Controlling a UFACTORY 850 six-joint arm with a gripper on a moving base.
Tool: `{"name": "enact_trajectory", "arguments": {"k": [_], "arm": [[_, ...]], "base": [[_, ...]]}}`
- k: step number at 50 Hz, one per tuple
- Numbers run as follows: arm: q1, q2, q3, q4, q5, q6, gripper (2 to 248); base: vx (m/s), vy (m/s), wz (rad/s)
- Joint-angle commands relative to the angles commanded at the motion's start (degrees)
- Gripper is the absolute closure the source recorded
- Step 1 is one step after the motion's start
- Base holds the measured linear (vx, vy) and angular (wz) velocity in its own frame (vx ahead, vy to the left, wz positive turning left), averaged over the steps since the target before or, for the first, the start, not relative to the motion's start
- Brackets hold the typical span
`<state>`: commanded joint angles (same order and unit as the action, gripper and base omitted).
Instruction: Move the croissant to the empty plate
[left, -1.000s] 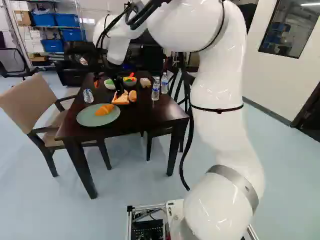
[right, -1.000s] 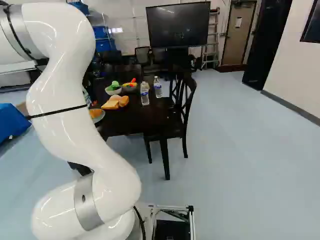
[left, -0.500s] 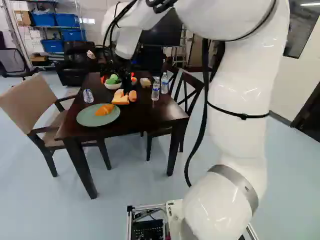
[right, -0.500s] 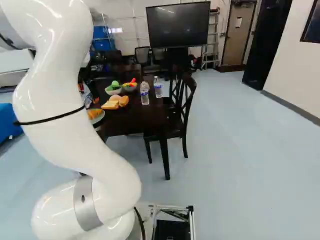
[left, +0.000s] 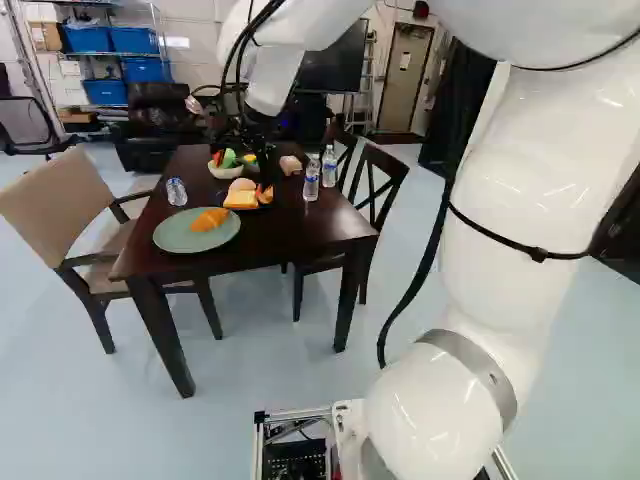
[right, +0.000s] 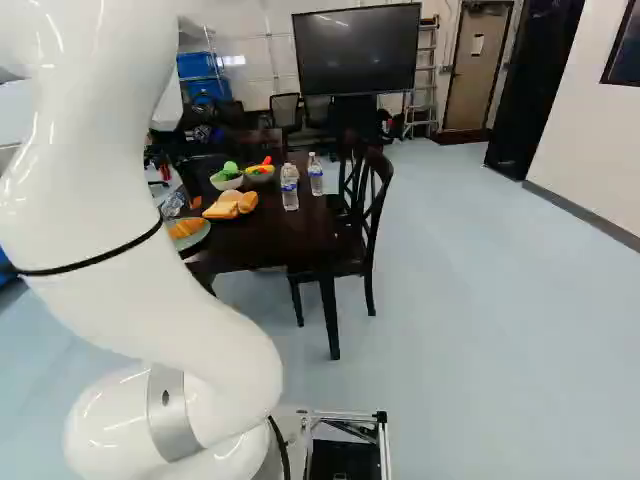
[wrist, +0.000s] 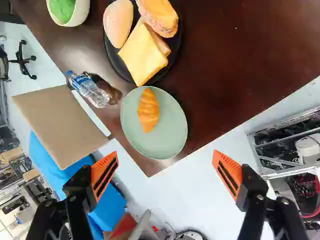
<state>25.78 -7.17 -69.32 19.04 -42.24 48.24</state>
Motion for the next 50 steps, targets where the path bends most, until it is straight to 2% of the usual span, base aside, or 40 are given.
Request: {"name": "enact_trajectory", "arguments": {"k": [25, 50], "arm": [[-4.2, 5.4, 5.8, 0.0, 0.0, 0.0, 3], [-9.2, 9.7, 10.1, 0.0, 0.0, 0.0, 3]], "base": [[0.000, 0.000, 0.000], [0.000, 0.000, 0.000]]}}
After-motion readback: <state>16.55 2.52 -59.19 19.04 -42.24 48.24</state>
